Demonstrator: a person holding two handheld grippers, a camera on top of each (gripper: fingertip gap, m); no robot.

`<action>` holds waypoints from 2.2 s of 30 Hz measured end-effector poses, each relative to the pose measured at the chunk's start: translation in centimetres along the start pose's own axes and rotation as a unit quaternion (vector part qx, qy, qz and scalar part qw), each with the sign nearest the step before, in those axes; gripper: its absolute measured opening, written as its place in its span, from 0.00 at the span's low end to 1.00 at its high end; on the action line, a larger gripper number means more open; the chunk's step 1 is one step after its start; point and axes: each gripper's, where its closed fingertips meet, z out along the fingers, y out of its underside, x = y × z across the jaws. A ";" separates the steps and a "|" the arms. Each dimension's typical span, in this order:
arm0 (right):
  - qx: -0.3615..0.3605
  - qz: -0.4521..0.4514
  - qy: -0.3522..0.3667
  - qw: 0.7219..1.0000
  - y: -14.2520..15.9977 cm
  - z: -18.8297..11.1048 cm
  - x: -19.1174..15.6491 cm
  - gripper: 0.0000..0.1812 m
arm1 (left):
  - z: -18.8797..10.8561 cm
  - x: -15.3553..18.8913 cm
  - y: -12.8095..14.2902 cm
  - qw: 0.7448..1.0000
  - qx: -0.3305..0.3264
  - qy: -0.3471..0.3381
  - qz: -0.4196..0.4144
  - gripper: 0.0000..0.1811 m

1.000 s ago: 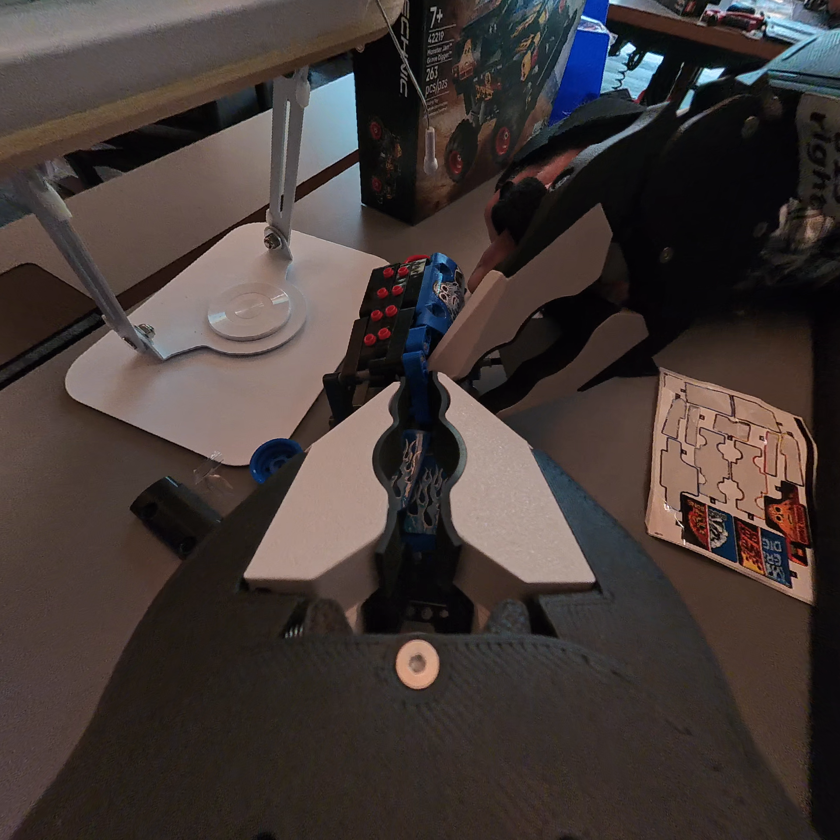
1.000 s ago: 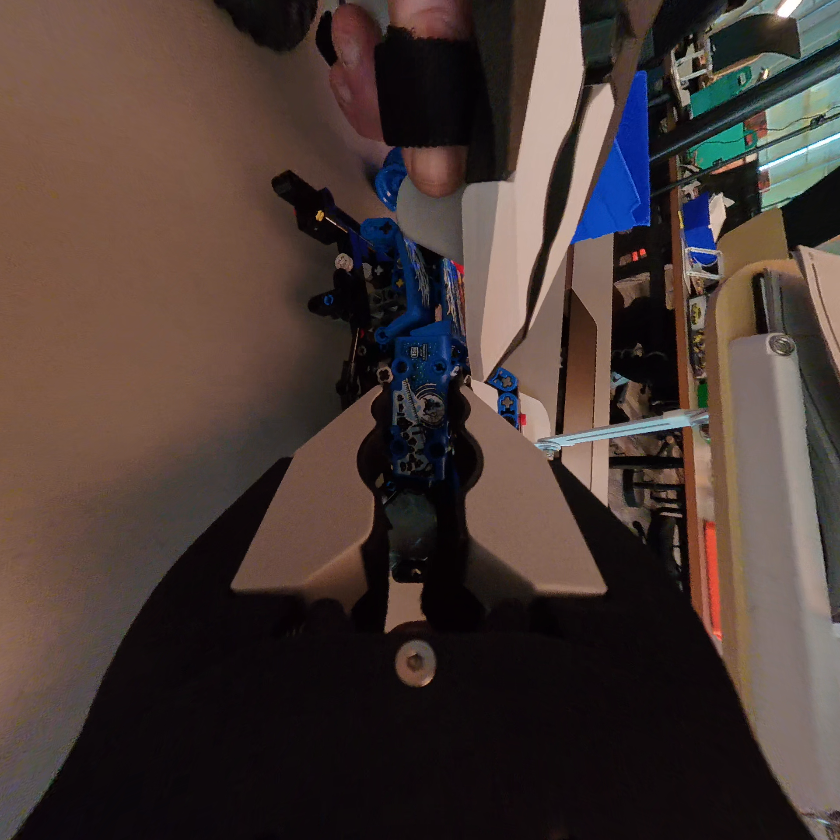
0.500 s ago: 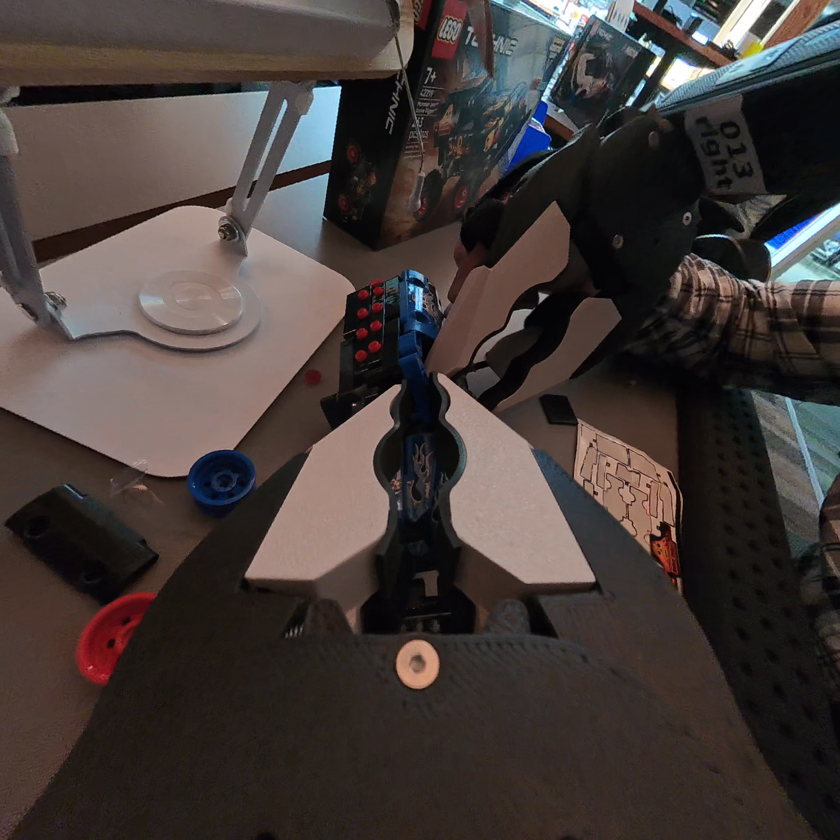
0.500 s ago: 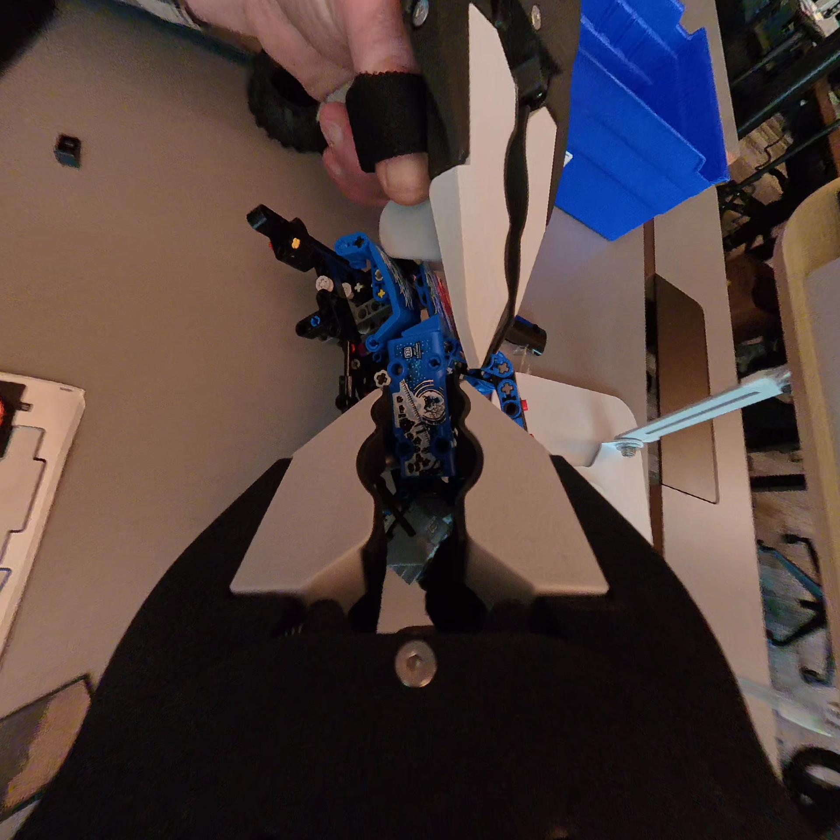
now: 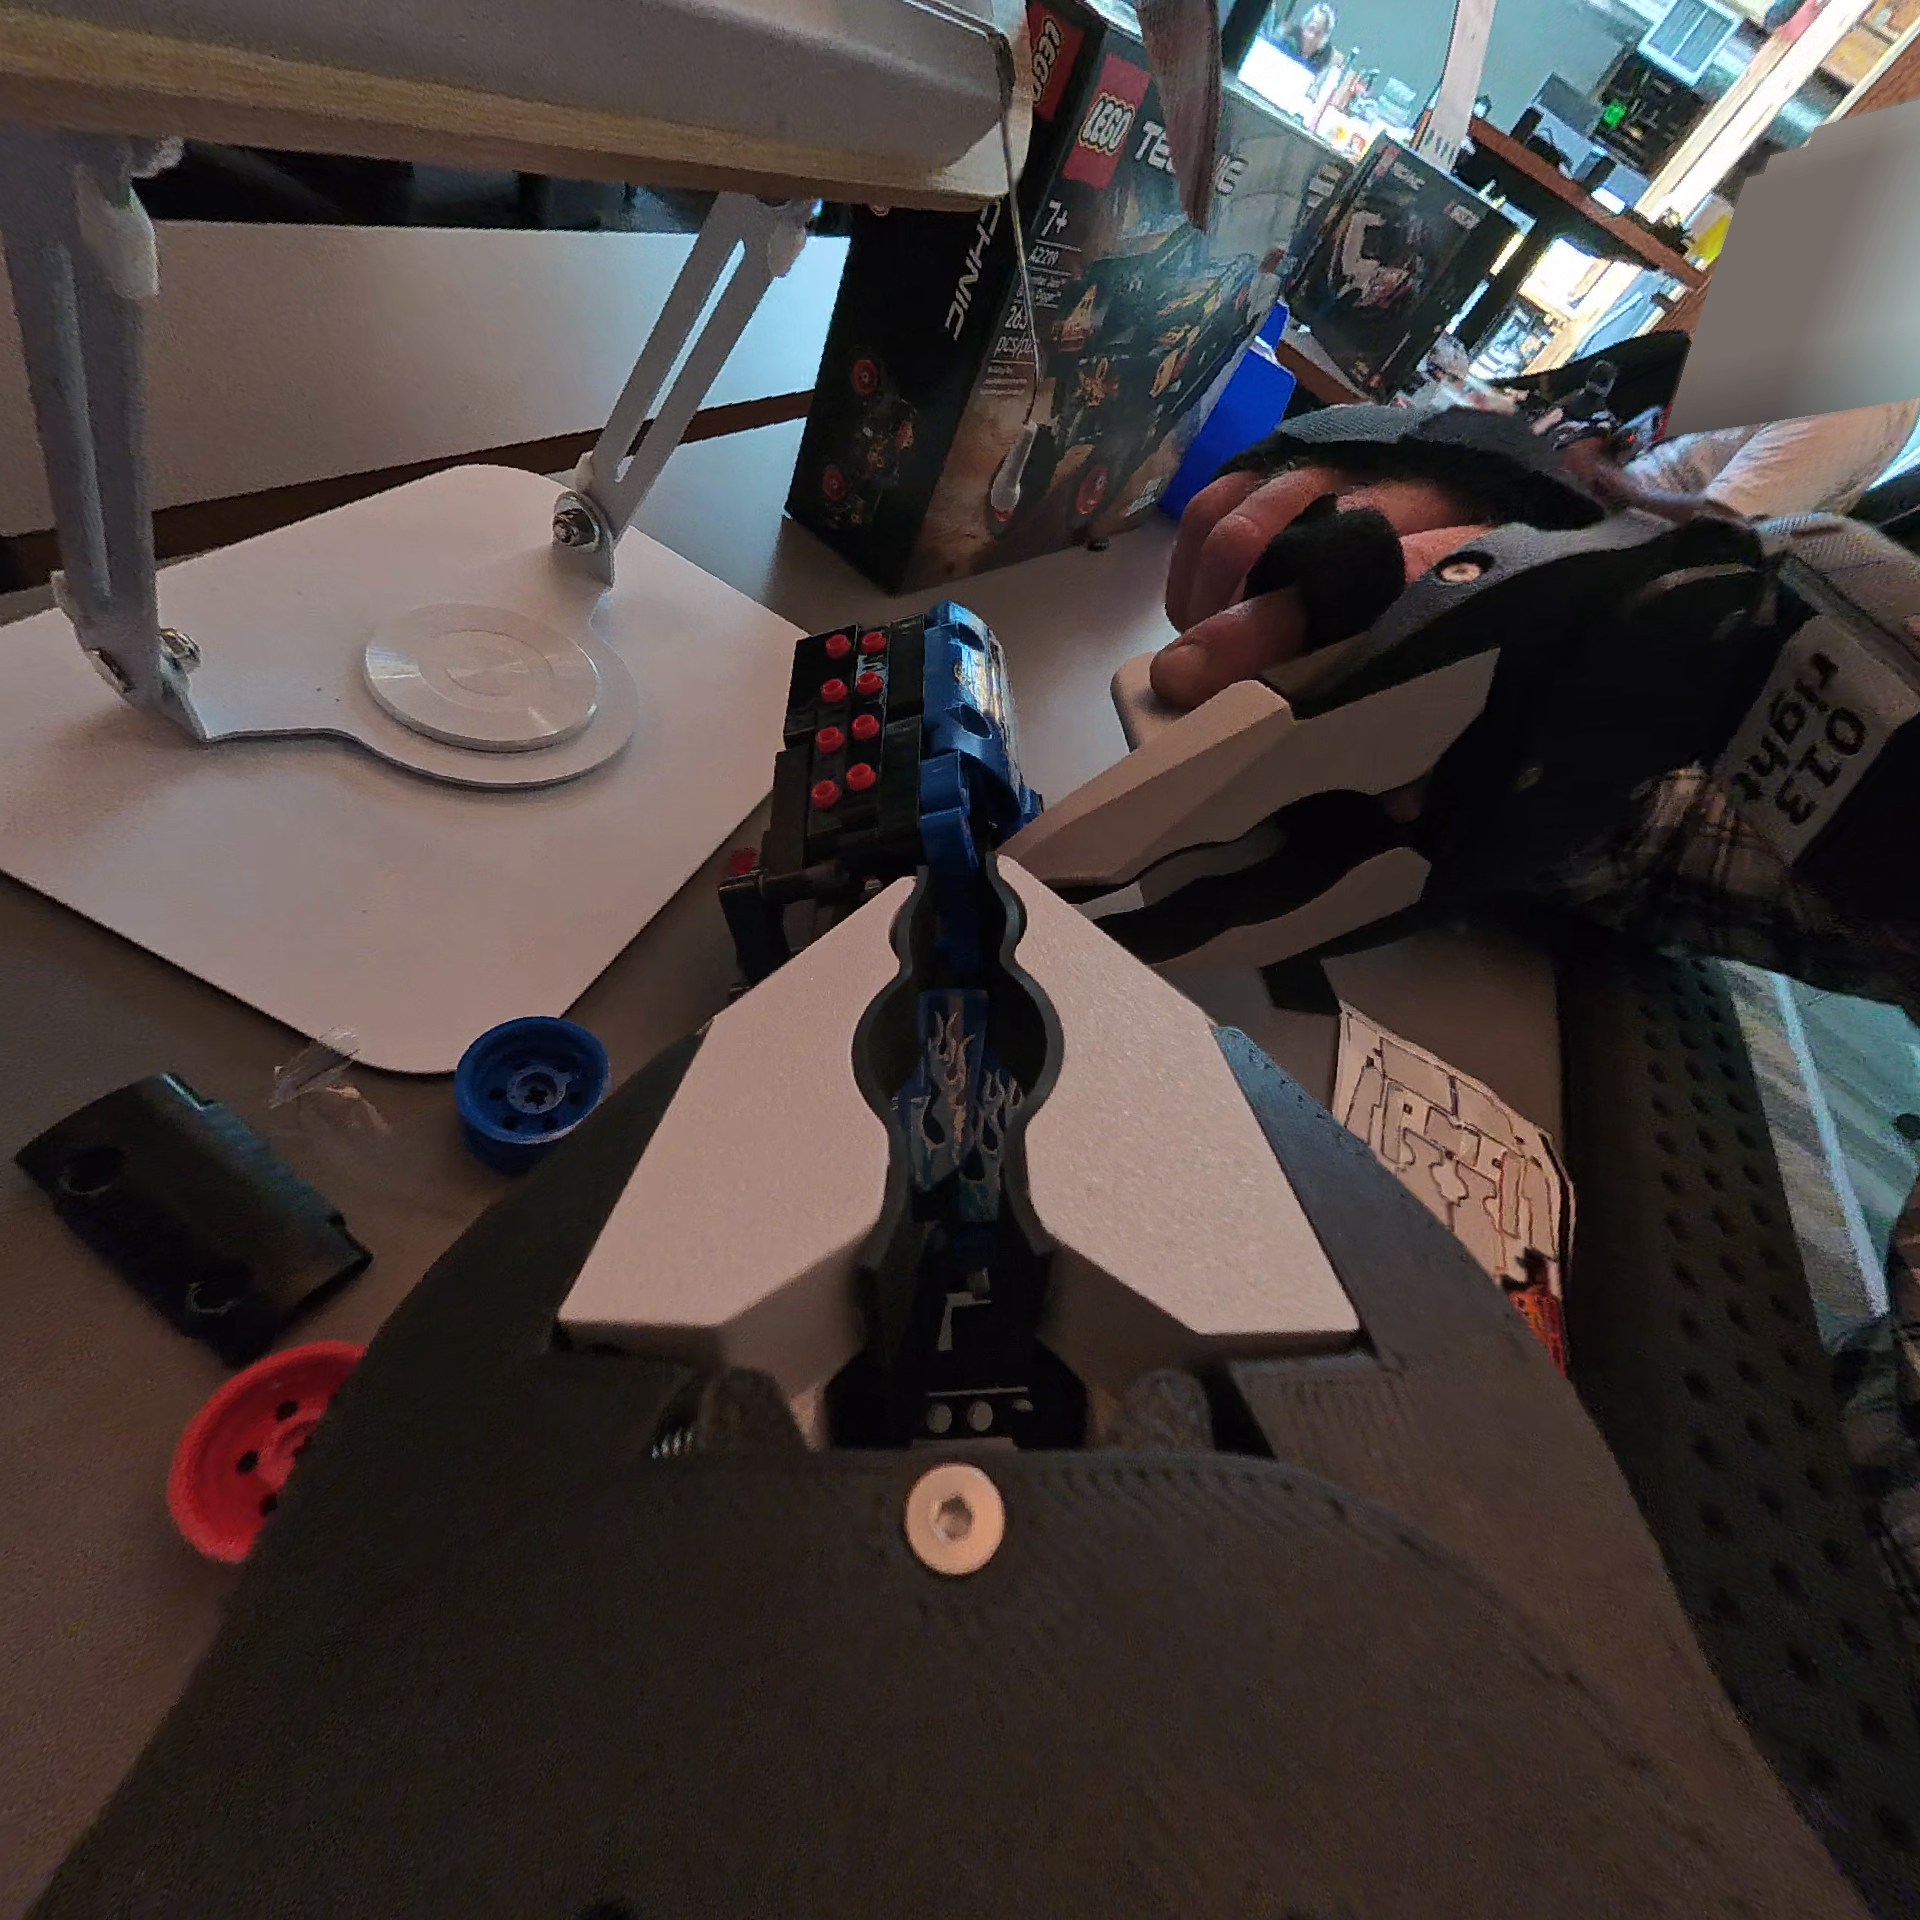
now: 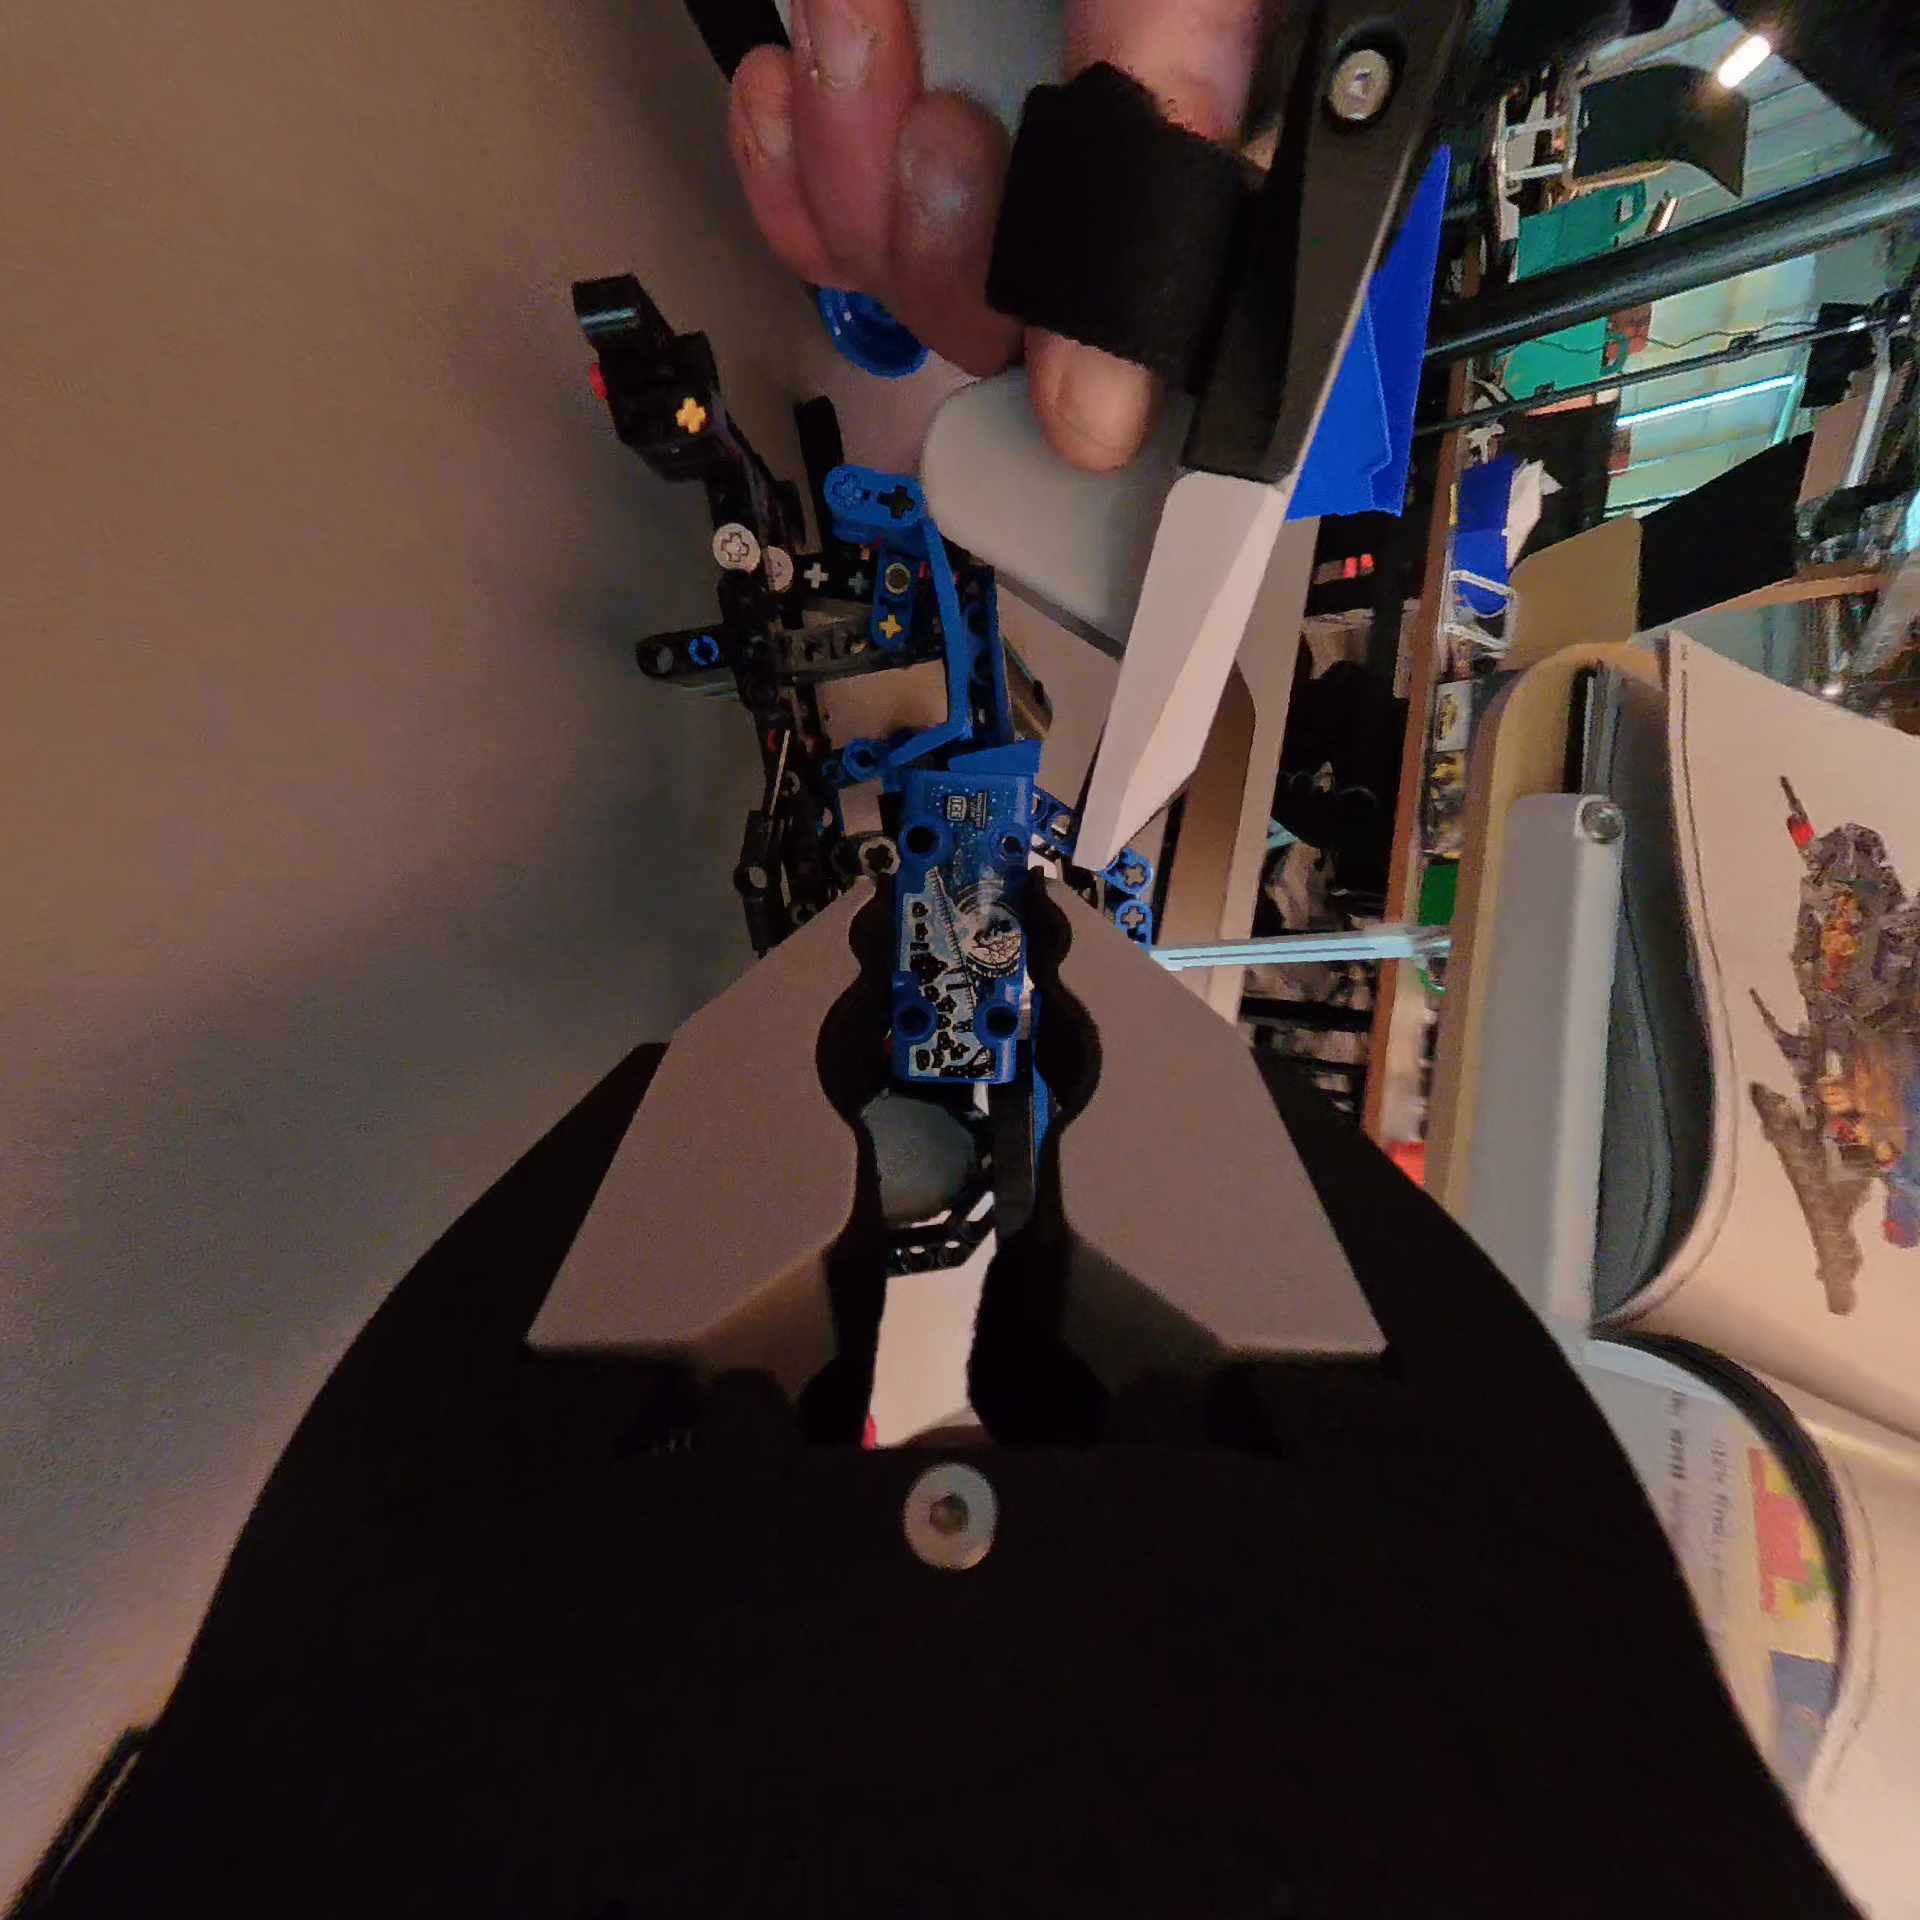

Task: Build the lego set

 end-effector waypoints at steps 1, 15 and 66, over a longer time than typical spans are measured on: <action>0.010 0.016 -0.008 1.000 -0.1 0.0 -0.1 0.12 | 0.0 0.0 0.1 1.000 0.000 -0.003 0.007 0.04; 0.109 0.178 -0.097 0.973 -0.7 -1.1 0.1 0.12 | 0.0 0.3 0.1 0.999 0.009 0.004 0.036 0.05; 0.283 0.339 -0.157 0.883 -0.8 -2.3 1.1 0.12 | 0.5 -0.5 1.4 0.990 0.033 0.083 -0.111 0.04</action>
